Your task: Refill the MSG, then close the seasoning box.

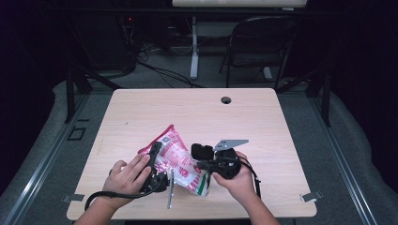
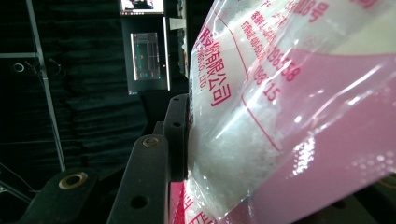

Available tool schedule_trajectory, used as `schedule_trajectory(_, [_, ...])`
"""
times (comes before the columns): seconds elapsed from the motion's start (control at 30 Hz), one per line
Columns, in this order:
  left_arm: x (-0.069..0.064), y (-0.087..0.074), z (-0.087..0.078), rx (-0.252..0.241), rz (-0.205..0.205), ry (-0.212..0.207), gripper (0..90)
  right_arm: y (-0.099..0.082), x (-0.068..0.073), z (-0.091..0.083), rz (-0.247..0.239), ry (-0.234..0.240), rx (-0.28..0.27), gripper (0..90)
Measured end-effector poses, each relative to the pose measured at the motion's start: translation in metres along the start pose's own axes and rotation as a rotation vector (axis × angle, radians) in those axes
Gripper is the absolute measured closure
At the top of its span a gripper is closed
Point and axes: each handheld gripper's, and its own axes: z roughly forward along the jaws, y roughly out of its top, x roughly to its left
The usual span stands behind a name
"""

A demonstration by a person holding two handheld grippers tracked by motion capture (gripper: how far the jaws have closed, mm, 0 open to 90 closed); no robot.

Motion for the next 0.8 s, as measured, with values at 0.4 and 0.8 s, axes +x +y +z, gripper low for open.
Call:
schedule_trajectory(0.4, [0.0011,0.0005,-0.0004,-0.001,0.004,0.000,68.8,-0.0001,0.0004,-0.0002,0.002,-0.001,-0.004,90.0])
schedule_trajectory(0.8, [0.0033,0.0015,-0.0006,-0.004,0.017,0.014,68.8,0.0002,0.0003,-0.0009,-0.001,0.001,-0.006,90.0])
